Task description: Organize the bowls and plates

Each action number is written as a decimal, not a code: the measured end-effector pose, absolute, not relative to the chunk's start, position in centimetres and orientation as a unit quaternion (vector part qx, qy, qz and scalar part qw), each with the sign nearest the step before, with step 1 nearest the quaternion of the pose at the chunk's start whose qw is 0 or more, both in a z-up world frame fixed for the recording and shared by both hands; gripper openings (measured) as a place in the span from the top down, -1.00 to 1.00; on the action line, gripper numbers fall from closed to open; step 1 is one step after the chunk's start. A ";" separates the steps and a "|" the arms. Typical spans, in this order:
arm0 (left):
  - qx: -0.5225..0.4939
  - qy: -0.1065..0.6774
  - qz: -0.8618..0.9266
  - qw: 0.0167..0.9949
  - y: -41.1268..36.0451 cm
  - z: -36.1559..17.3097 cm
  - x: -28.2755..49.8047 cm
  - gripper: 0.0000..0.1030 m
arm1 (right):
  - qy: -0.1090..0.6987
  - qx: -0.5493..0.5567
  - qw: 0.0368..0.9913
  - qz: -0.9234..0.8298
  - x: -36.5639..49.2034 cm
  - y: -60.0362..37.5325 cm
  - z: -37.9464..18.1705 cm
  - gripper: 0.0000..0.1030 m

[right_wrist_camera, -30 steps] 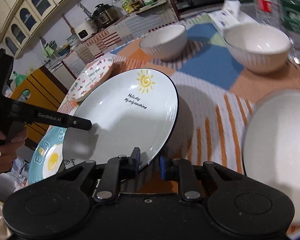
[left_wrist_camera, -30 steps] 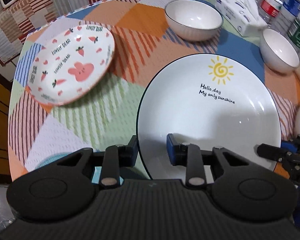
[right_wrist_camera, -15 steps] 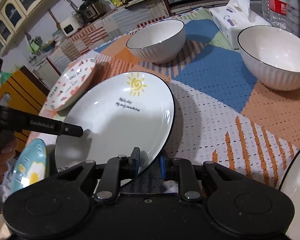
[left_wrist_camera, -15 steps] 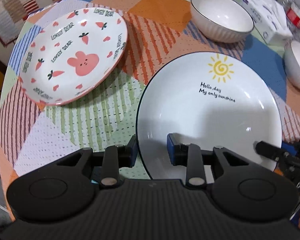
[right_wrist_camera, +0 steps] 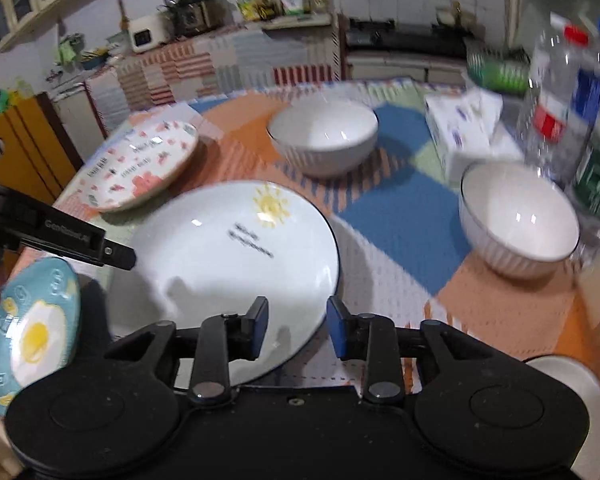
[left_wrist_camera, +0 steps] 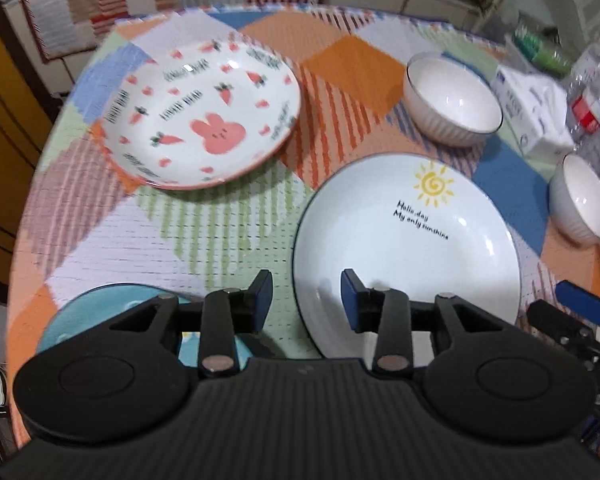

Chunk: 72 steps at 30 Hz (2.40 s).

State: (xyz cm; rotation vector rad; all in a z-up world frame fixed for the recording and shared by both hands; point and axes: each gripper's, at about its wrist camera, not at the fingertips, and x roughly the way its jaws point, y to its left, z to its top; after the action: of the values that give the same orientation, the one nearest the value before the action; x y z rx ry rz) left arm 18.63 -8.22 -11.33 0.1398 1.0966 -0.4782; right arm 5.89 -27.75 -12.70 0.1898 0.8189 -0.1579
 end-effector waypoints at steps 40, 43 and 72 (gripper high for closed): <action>0.197 0.487 -0.227 0.820 4.4 -5.9 7.6 -0.66 | 0.305 0.001 0.936 0.175 1.2 -16.4 -6.3 -0.69; 0.201 0.482 -0.223 0.823 5.8 -7.4 8.7 -0.66 | 0.339 0.016 0.920 0.196 2.8 -15.8 -8.7 -0.69; 0.086 0.555 -0.161 0.812 11.4 -16.2 15.2 0.23 | 0.472 0.179 0.845 0.178 9.0 -14.0 -19.8 0.55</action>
State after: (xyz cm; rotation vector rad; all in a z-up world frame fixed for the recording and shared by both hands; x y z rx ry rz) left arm 15.20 11.39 -16.16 0.1841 1.1851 -0.3447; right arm 9.00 -13.99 -19.84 0.3781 0.9950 0.3750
